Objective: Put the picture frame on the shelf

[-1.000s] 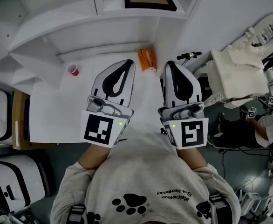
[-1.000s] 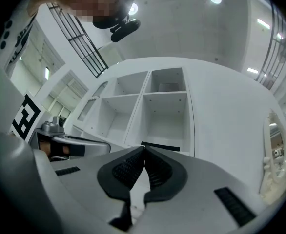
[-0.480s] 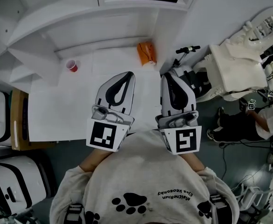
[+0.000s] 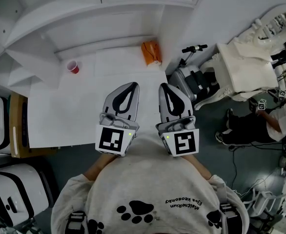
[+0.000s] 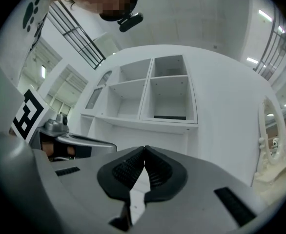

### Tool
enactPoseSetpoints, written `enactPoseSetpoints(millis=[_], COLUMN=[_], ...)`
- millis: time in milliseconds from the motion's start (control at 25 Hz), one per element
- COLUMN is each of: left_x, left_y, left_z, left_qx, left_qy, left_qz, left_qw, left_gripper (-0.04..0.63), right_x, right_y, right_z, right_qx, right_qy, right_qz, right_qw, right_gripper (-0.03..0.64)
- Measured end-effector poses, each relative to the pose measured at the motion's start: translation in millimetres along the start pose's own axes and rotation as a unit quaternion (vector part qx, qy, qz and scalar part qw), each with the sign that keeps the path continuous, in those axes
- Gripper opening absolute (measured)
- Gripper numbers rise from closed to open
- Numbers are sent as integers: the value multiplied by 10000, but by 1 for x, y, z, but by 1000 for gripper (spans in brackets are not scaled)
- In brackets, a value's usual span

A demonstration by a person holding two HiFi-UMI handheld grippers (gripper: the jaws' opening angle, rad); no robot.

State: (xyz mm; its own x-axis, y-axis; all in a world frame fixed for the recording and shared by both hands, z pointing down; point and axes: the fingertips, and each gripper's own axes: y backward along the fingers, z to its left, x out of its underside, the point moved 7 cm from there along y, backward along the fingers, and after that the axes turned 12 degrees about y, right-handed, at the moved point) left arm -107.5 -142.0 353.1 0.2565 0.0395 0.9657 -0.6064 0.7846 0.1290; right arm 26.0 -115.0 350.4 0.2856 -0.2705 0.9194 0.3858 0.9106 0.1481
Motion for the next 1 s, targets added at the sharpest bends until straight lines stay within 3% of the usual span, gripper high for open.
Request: enactPoseSetpoints(millis=[160, 320, 480, 680, 800, 1000], left_x=[6, 9, 18, 15, 13, 8], left_y=[5, 6, 7, -1, -1, -18], left_z=[1, 3, 6, 3, 4, 10], left_qx=[21, 38, 147, 227, 215, 248], left_qy=[86, 115, -16, 97, 38, 255], left_qz=[-23, 28, 346, 233, 470, -76], left_qw=[10000, 9999, 9993, 9994, 9987, 9993], left_gripper=[20, 21, 20, 20, 20, 21], right_x=[8, 1, 2, 4, 0, 4], right_y=[-2, -7, -9, -10, -13, -26], right_z=[11, 14, 17, 11, 7, 1], right_qx=[-85, 27, 12, 65, 99, 73], right_qy=[-14, -176, -192, -207, -192, -117], right_qz=[147, -113, -158, -95, -104, -151], right_qw=[9999, 9998, 9997, 9997, 9997, 9998], right_gripper=[32, 32, 32, 32, 32, 32])
